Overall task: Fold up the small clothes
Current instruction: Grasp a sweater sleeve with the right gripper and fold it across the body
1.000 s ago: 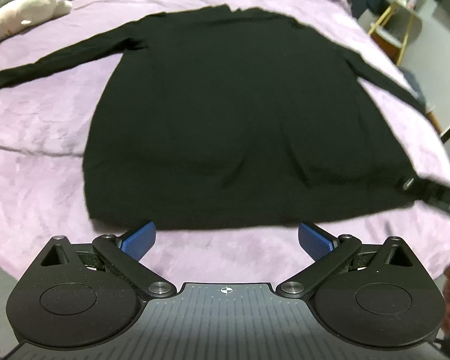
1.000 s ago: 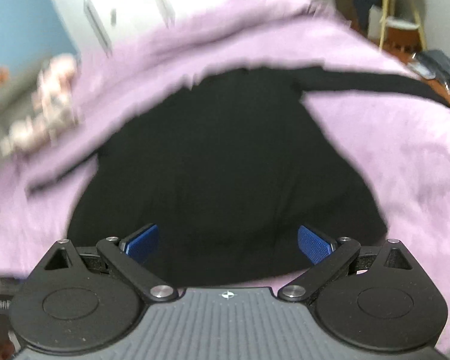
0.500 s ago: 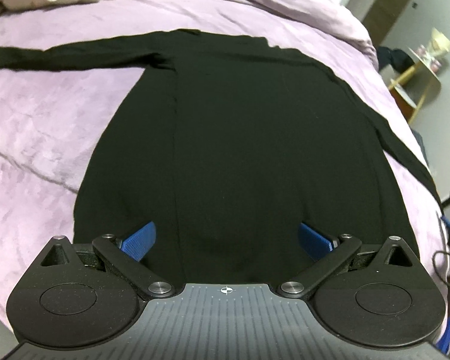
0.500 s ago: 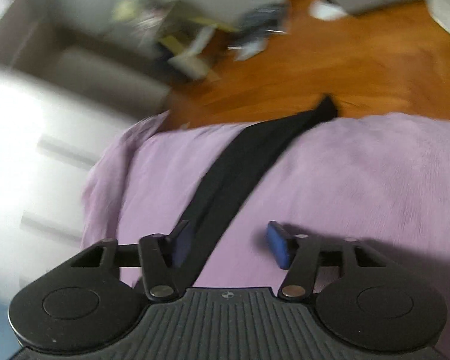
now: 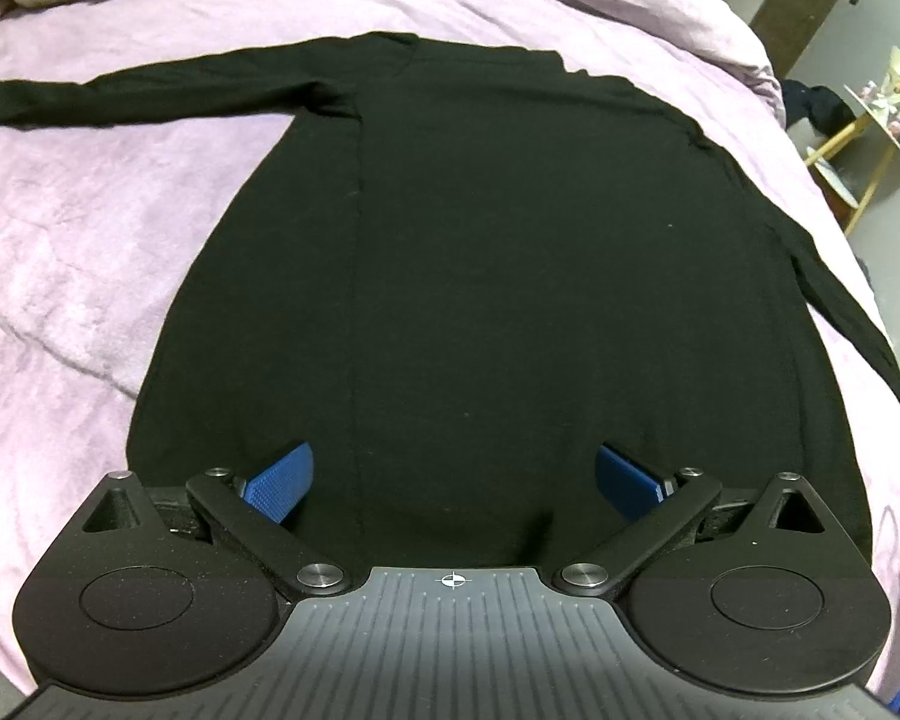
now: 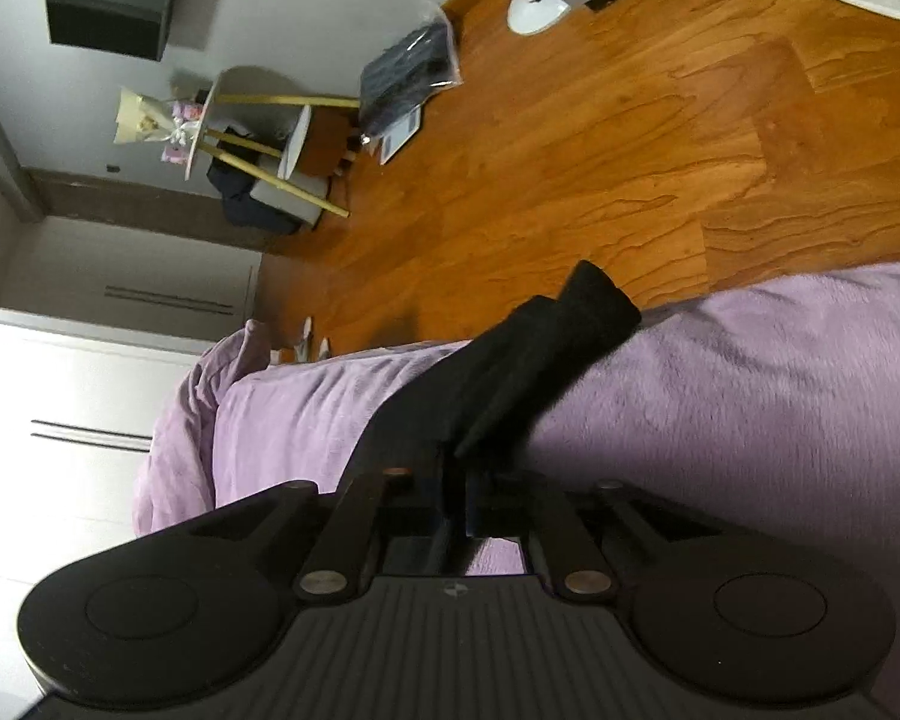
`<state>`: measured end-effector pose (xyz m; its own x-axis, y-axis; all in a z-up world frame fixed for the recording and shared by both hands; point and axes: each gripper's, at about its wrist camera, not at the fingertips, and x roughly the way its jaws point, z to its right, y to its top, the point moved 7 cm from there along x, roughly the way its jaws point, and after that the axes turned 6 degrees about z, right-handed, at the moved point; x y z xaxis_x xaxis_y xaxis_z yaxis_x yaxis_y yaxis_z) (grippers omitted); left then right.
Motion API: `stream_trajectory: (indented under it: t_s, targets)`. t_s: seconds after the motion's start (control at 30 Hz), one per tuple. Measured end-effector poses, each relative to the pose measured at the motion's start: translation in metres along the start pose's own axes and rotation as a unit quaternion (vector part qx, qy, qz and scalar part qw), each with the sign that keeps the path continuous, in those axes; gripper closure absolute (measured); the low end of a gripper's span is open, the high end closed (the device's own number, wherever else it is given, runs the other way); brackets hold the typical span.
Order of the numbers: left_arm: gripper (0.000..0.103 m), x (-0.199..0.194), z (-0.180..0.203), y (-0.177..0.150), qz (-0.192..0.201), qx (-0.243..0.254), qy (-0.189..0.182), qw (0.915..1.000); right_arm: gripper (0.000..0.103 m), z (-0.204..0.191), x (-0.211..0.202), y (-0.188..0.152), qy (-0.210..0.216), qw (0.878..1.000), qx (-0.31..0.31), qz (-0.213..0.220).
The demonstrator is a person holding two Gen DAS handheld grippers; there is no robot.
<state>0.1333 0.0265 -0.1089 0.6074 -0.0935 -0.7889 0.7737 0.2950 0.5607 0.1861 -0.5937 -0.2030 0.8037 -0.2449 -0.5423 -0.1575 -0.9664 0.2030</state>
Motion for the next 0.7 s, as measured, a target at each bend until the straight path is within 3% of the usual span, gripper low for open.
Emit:
stream_trajectory:
  t_s: [0.07, 0.13, 0.17, 0.23, 0.3, 0.4, 0.43, 0.5, 0.53, 0.57, 0.6, 0.63, 0.7]
  targets:
    - [0.001, -0.002, -0.002, 0.001, 0.0, -0.001, 0.001, 1.0, 0.098, -0.019, -0.006, -0.001, -0.02, 0.997, -0.074, 0.02]
    - [0.001, -0.004, -0.004, 0.003, 0.004, 0.002, 0.003, 1.0, 0.099, -0.054, -0.017, -0.009, -0.017, 0.984, -0.17, 0.05]
    - [0.001, -0.006, -0.006, 0.005, 0.006, 0.004, 0.005, 1.0, 0.099, -0.078, -0.027, -0.02, 0.0, 0.971, -0.231, 0.064]
    - [0.001, -0.01, -0.008, 0.009, 0.014, 0.007, 0.006, 0.9999, 0.099, -0.13, -0.051, -0.061, 0.057, 0.93, -0.356, 0.075]
    - [0.001, -0.013, -0.01, 0.015, 0.024, 0.01, 0.006, 0.9997, 0.099, -0.172, -0.075, -0.119, 0.126, 0.873, -0.467, 0.064]
    - [0.001, -0.016, -0.01, 0.026, 0.038, 0.01, 0.003, 0.9992, 0.099, -0.202, -0.116, -0.234, 0.23, 0.746, -0.625, 0.016]
    - [0.001, -0.017, -0.009, 0.03, 0.043, 0.01, -0.001, 0.999, 0.099, -0.199, -0.124, -0.272, 0.247, 0.701, -0.669, -0.005]
    - [0.001, -0.018, -0.006, 0.038, 0.053, 0.014, -0.014, 0.9984, 0.085, -0.173, -0.125, -0.344, 0.246, 0.621, -0.739, -0.087]
    - [0.001, -0.017, -0.003, 0.041, 0.055, 0.02, -0.02, 0.9981, 0.079, -0.157, -0.122, -0.366, 0.237, 0.597, -0.756, -0.123]
    - [0.001, -0.015, 0.0, 0.044, 0.055, 0.026, -0.026, 0.9978, 0.077, -0.139, -0.117, -0.385, 0.222, 0.58, -0.768, -0.158]
    - [0.001, -0.012, 0.003, 0.047, 0.055, 0.034, -0.031, 0.9974, 0.077, -0.125, -0.113, -0.395, 0.207, 0.573, -0.772, -0.181]
    - [0.001, -0.009, 0.006, 0.051, 0.055, 0.04, -0.037, 0.997, 0.077, -0.114, -0.111, -0.398, 0.193, 0.574, -0.771, -0.196]
    - [0.001, -0.002, 0.012, 0.059, 0.055, 0.041, -0.057, 0.996, 0.077, -0.101, -0.11, -0.392, 0.174, 0.598, -0.753, -0.213]
